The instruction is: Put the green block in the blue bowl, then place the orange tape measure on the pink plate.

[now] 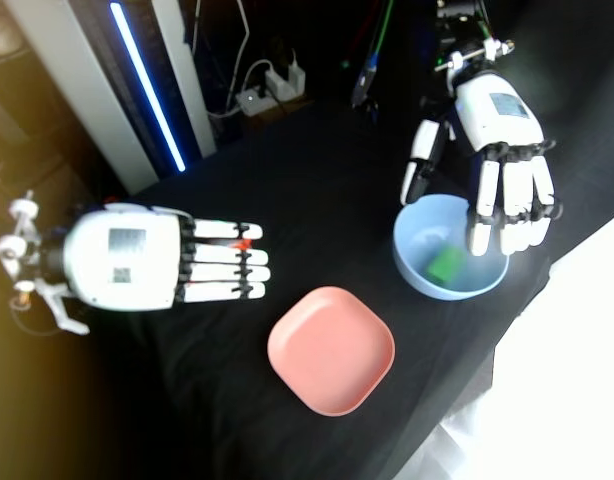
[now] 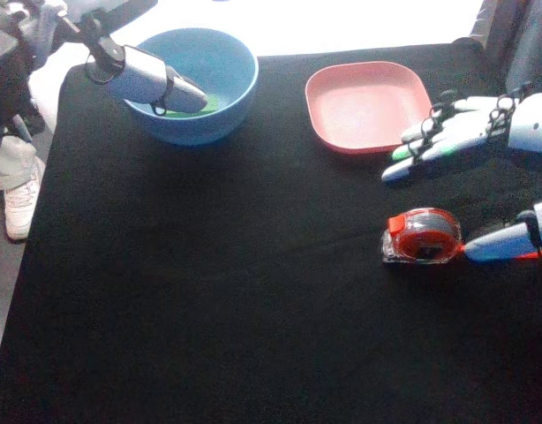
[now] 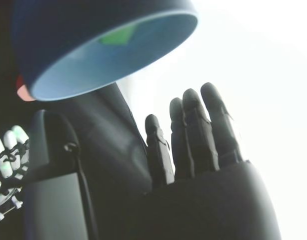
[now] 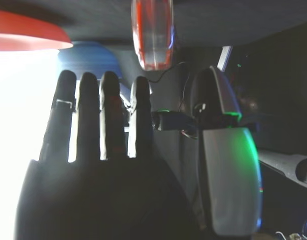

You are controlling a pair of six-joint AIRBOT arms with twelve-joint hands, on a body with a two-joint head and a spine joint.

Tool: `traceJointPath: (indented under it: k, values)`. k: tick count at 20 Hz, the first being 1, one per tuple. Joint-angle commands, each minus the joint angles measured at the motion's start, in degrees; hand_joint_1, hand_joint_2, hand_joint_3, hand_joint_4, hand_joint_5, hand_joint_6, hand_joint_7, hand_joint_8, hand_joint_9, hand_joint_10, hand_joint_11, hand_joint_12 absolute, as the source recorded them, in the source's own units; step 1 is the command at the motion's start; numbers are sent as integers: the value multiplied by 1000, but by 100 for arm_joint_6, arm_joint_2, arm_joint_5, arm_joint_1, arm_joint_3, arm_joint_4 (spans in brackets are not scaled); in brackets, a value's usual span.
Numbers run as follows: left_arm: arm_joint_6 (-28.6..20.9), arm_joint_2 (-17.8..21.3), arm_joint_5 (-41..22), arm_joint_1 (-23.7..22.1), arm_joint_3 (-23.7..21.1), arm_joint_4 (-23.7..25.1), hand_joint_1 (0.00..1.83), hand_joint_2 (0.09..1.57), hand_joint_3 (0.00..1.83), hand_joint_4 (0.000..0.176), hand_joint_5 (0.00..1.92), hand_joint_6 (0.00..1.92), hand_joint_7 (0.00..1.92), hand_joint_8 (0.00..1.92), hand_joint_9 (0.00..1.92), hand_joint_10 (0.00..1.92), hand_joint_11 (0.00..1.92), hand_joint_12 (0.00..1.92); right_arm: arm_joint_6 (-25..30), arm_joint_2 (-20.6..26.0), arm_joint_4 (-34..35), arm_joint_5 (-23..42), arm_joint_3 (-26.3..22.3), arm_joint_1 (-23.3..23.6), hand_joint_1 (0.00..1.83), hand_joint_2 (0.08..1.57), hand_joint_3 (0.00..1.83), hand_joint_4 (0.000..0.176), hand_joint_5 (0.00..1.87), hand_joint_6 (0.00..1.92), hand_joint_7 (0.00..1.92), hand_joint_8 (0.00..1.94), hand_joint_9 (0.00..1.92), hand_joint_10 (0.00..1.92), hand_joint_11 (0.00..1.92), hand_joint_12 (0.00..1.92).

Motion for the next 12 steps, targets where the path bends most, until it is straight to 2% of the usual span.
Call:
traceJointPath:
  k: [1,2,3,4,5,6,7,8,9,10,11,12]
  values:
    - [-14,170,-896,13,-64,13,891,883,1,159,400,0,394,0,413,0,155,687,30,39,408,636,4,74,791,1121,1,92,368,3,288,4,156,2,0,366]
    - [-15,328,-1100,144,-253,16,874,883,2,153,418,6,400,1,411,0,146,704,29,50,488,683,3,74,798,1108,0,90,350,0,247,0,128,0,0,329]
    - [-16,475,-1354,338,-440,-47,874,877,0,137,423,7,401,1,403,0,135,702,28,51,569,715,6,74,826,1089,0,83,362,6,248,4,127,2,0,317]
    - [-21,599,-1608,554,-592,-98,873,879,1,144,420,5,392,0,368,0,90,679,27,49,645,753,5,74,801,1076,0,75,368,3,256,3,143,5,0,332]
    - [-78,755,-1875,809,-795,-119,872,882,2,157,420,4,395,2,353,0,77,673,27,48,695,784,4,74,776,1063,0,81,338,0,249,2,140,3,0,379]
    - [-161,893,-2048,1023,-939,-119,871,892,0,160,410,1,394,0,359,0,77,753,26,34,698,788,4,75,740,1050,0,95,323,0,253,2,143,2,0,451]
    - [-242,1002,-2200,1214,-1058,-119,803,907,0,152,388,0,366,0,345,0,67,832,26,15,698,788,3,75,746,1022,0,105,328,1,276,4,156,4,0,504]
    - [-283,1090,-2307,1367,-1168,-119,776,910,0,160,386,1,374,5,354,4,48,842,26,-7,698,783,6,74,757,1009,0,117,333,2,274,2,155,3,0,512]
    - [-291,1162,-2379,1512,-1275,-118,749,904,0,160,384,0,381,5,359,5,9,813,26,-26,698,776,12,74,759,994,0,130,313,0,251,1,148,1,0,484]
    - [-291,1236,-2458,1648,-1385,-104,795,884,0,154,397,2,403,4,388,8,1,899,26,-57,698,768,23,74,754,989,0,145,296,4,223,8,124,7,0,335]
    - [-291,1309,-2558,1774,-1505,-91,816,878,0,157,390,1,395,2,377,1,0,885,25,-96,696,759,37,73,742,987,0,150,289,2,223,10,115,6,0,301]
    - [-291,1382,-2686,1898,-1612,-90,818,889,3,132,374,0,383,0,367,0,0,882,25,-146,692,743,62,73,742,975,0,160,294,2,241,8,129,7,0,355]
